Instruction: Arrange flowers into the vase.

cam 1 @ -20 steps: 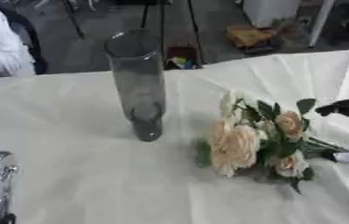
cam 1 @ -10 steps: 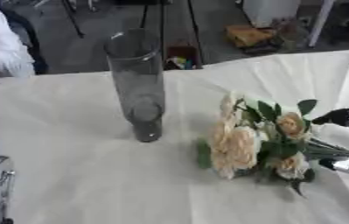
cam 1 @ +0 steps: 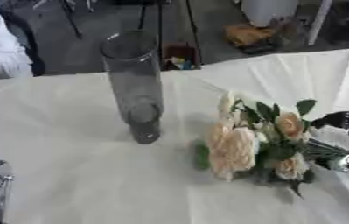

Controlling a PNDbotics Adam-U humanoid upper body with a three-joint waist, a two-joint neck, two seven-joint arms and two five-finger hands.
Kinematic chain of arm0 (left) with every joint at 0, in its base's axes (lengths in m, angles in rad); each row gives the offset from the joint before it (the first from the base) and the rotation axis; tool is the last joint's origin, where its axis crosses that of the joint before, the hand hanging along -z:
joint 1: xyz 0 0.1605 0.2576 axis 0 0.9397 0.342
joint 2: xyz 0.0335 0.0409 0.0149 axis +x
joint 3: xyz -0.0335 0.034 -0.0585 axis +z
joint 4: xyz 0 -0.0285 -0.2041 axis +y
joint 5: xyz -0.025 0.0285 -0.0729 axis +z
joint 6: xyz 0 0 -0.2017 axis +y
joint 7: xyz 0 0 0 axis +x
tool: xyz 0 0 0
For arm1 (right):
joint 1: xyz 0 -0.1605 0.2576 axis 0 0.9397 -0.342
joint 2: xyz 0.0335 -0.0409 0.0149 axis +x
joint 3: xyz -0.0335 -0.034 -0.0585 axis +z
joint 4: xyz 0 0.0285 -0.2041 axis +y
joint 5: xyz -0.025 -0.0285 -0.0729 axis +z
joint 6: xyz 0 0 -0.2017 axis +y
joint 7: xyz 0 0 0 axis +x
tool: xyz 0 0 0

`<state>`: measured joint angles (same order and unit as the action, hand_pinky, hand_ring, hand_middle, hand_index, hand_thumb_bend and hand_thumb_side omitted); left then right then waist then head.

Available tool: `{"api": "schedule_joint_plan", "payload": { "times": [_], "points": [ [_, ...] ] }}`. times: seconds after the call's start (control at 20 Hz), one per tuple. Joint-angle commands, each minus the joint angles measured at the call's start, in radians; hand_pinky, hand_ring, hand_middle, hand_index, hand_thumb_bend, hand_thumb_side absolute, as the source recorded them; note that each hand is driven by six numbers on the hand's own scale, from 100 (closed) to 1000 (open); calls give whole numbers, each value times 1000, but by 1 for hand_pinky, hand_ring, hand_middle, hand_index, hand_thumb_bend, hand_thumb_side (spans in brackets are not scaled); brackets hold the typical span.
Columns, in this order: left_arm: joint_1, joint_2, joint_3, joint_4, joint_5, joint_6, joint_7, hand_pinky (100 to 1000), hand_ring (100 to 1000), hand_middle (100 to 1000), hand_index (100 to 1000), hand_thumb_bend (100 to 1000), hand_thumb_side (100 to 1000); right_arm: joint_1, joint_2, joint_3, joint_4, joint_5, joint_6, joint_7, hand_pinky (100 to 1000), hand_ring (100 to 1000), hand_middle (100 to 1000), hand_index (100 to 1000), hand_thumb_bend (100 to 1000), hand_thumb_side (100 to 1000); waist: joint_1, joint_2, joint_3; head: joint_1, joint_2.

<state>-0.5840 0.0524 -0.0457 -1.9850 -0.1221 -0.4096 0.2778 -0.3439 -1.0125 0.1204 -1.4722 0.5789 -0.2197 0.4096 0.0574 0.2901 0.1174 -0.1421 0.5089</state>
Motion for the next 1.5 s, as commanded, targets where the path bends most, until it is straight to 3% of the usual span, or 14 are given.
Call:
{"api": "schedule_joint_plan", "payload": {
  "times": [0.05,0.55,0.95,1.5],
  "points": [
    [-14,3,-2,-15,4,-2,-2,715,823,880,932,287,1000,-24,-18,-9,20,-9,11,-1,934,955,824,978,394,666,-2,-14,1,-6,-8],
    [-13,0,-1,-15,4,0,-1,717,823,881,932,282,1000,-37,-2,1,34,-7,2,21,936,952,823,978,405,653,1,-5,1,-13,-12],
    [-13,-2,-4,-15,7,4,-6,721,823,882,933,270,1000,-42,8,10,31,-1,14,17,920,916,773,957,403,665,1,0,0,-14,-16],
    [-16,-2,-4,-15,10,8,-7,722,823,882,934,262,1000,-35,10,22,14,38,24,11,854,787,602,846,416,647,0,1,4,-19,-17]
  ]
}}
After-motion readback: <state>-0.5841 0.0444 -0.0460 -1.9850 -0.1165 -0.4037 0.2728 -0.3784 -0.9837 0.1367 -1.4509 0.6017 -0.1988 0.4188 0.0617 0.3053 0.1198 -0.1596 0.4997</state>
